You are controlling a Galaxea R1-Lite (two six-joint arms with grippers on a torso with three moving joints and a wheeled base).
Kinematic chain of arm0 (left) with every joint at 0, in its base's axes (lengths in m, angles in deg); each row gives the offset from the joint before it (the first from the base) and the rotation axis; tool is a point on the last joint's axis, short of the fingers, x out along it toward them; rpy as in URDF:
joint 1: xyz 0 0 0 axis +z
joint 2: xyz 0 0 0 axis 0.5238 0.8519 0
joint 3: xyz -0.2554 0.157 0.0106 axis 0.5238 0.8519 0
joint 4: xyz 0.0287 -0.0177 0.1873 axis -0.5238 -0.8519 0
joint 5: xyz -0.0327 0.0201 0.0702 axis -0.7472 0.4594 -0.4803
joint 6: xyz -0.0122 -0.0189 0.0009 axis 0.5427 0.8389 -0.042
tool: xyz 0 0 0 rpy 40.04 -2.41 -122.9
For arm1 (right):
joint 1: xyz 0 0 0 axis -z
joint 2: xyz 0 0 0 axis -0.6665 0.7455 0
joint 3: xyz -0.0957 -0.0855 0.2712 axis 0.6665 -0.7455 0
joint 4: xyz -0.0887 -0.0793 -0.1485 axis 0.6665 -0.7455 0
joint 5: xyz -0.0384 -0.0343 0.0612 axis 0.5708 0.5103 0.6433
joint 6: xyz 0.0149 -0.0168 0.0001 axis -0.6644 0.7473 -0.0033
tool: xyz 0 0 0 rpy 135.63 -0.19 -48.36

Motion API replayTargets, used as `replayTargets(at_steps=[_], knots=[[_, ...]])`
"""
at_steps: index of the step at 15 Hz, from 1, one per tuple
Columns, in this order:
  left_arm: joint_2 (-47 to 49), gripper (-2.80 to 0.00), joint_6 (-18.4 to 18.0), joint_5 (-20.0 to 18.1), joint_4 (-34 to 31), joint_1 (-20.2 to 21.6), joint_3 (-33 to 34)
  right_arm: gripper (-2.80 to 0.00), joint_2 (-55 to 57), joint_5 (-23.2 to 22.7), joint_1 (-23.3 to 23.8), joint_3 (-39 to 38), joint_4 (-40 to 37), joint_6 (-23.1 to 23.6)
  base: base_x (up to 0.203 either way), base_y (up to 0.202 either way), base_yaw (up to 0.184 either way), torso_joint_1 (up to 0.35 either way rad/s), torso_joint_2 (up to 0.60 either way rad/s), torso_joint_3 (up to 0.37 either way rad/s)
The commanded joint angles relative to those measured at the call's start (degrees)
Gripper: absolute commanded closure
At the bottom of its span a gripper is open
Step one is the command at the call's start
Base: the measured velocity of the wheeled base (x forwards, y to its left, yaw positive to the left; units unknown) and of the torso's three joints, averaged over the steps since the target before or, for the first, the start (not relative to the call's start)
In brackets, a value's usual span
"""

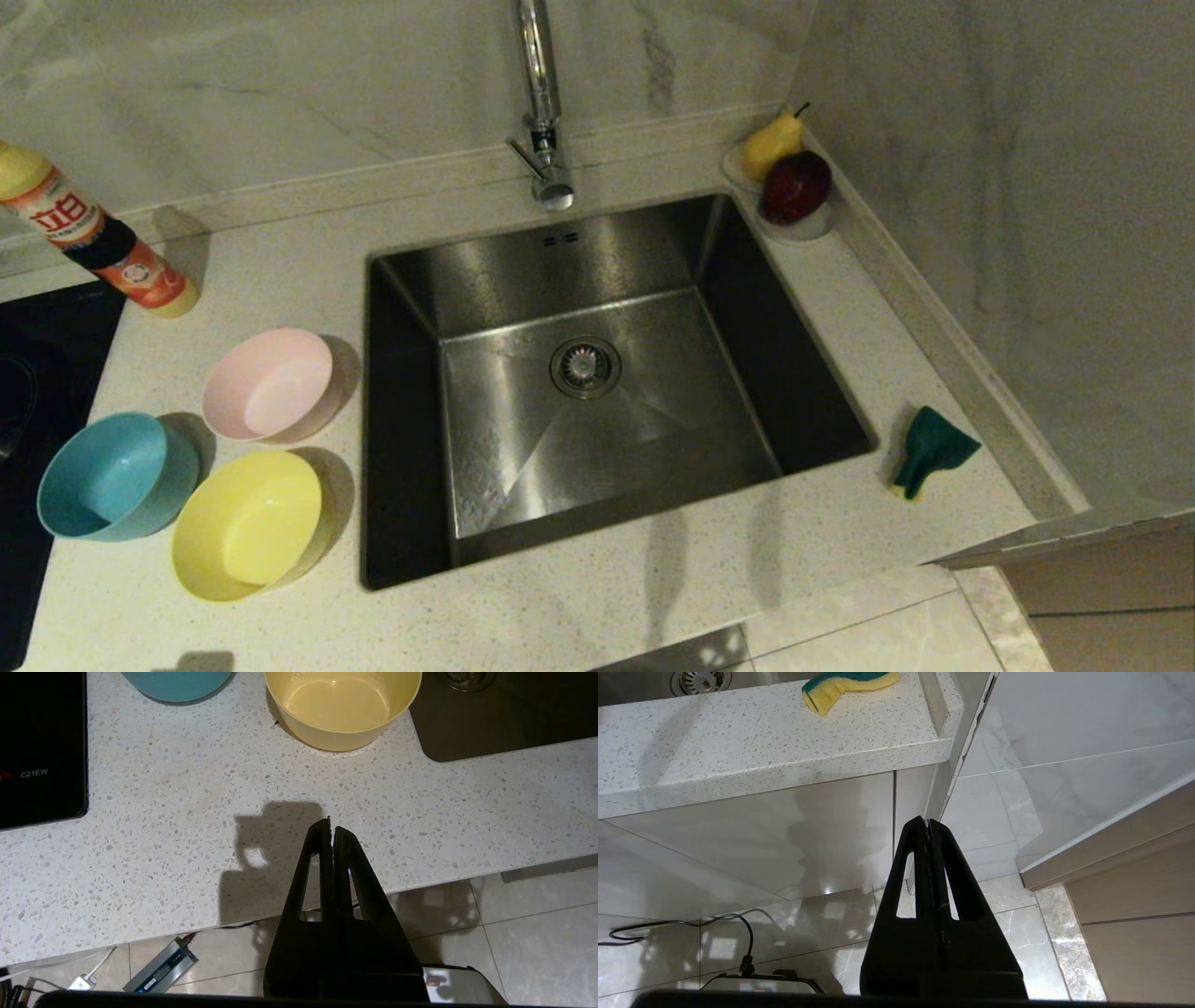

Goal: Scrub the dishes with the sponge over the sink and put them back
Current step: Turn on the faucet

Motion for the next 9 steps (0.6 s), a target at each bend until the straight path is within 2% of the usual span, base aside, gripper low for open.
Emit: replayTargets(at_steps=[1, 9], knots=[[0.3, 0.0, 0.0, 0.0, -0.1, 0.0, 0.0, 0.0, 0.1, 0.0, 0.0, 0.0, 0.0, 0.0, 0.0, 0.0, 0.0, 0.0, 0.0, 0.0], [0.3, 0.0, 0.0, 0.0, -0.1, 0.0, 0.0, 0.0, 0.0, 0.0, 0.0, 0.0, 0.0, 0.0, 0.0, 0.0, 0.0, 0.0, 0.0, 0.0]])
